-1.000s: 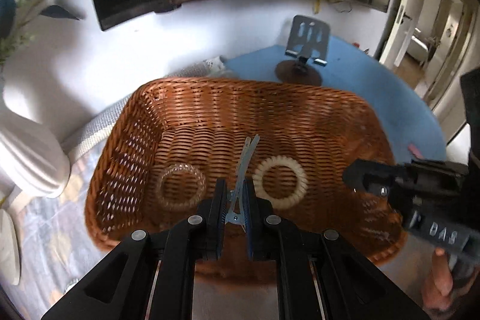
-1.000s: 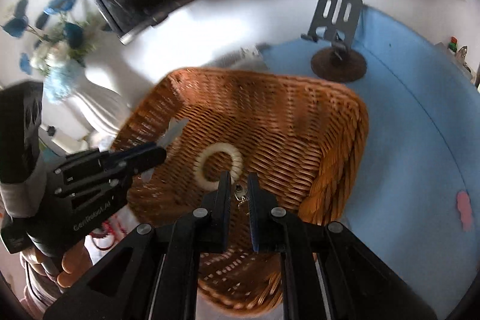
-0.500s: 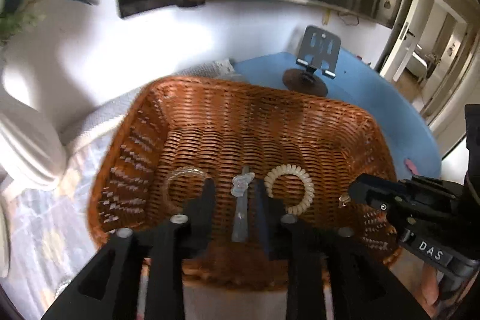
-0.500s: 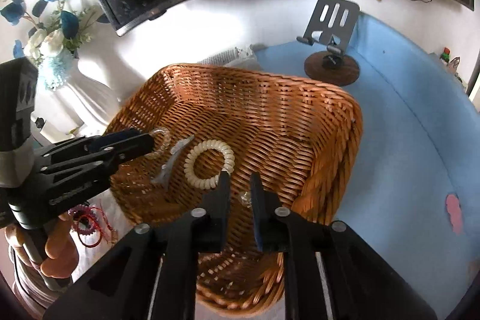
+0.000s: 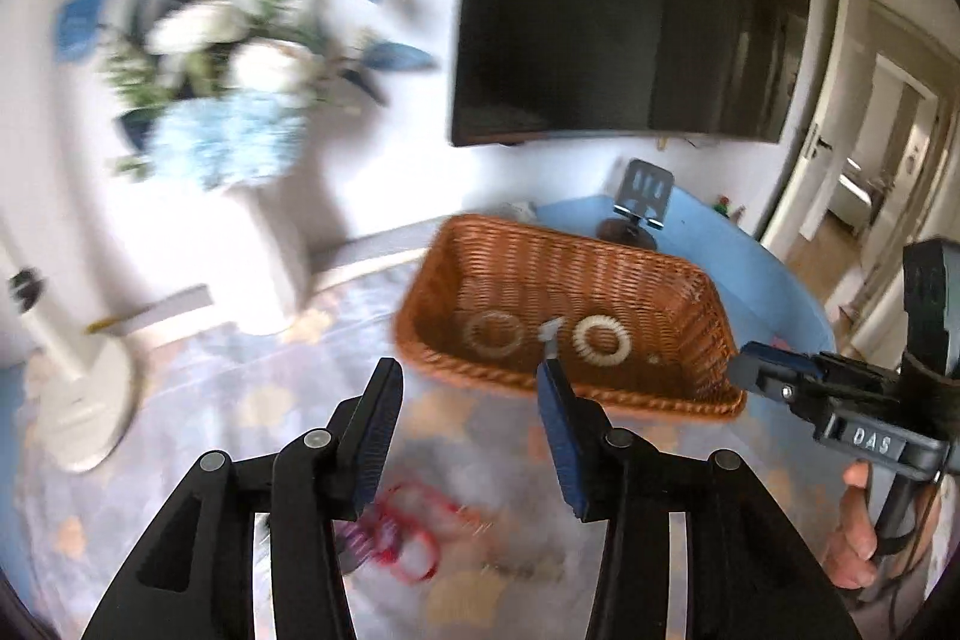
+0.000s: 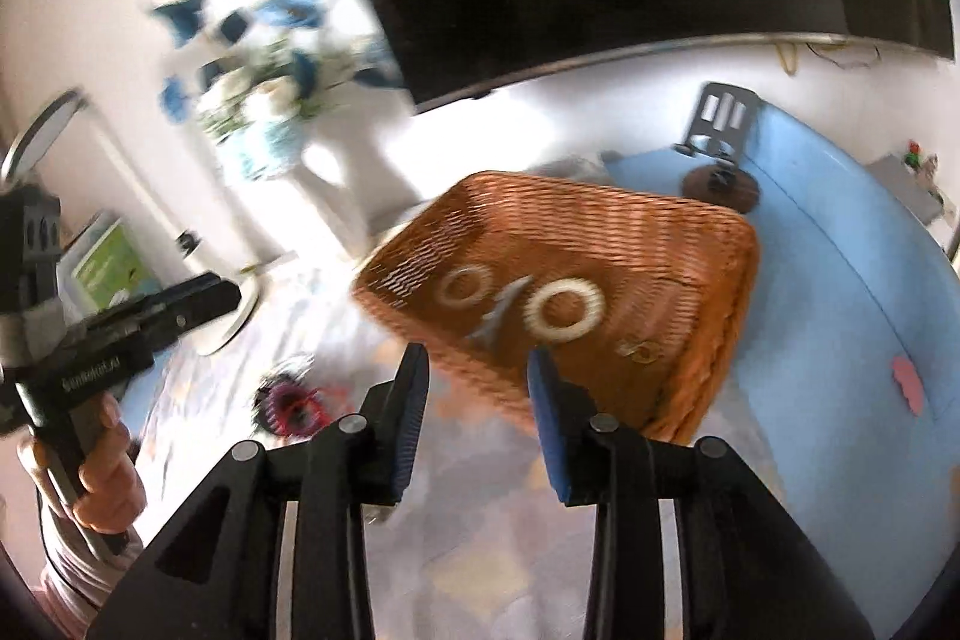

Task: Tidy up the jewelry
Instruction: 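Move both tools back over the remaining jewelry, then grasp the silver key keychain with the right tool while the left grasps the beaded chain bracelet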

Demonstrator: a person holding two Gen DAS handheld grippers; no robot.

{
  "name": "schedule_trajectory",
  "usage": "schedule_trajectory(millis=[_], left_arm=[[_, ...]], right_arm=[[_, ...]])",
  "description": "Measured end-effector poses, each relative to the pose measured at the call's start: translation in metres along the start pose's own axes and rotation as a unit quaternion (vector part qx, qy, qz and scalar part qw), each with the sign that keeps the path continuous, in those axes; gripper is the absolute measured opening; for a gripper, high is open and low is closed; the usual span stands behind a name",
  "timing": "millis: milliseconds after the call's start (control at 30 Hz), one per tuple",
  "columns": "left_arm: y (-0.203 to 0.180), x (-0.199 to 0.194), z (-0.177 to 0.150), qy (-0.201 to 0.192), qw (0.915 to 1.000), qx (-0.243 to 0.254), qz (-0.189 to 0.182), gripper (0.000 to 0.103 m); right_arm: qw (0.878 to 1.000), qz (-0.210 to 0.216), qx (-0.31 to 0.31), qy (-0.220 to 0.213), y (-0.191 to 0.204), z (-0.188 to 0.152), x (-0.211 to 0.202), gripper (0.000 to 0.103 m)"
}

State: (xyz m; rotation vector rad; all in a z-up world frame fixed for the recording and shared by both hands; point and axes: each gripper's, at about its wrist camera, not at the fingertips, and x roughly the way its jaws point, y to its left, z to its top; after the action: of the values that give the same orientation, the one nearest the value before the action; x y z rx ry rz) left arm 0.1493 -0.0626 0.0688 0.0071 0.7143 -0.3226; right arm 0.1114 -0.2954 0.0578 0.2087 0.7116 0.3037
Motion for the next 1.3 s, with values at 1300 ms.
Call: schedule_trajectory(millis=[1300], left_arm=[[0.154,0.030,-0.098,0.115,0.9891,-0.091,-0.009,0.054]], right_arm=[[0.990,0.080,-0.070,0.094,0.060,-0.087,0.074,0.039]])
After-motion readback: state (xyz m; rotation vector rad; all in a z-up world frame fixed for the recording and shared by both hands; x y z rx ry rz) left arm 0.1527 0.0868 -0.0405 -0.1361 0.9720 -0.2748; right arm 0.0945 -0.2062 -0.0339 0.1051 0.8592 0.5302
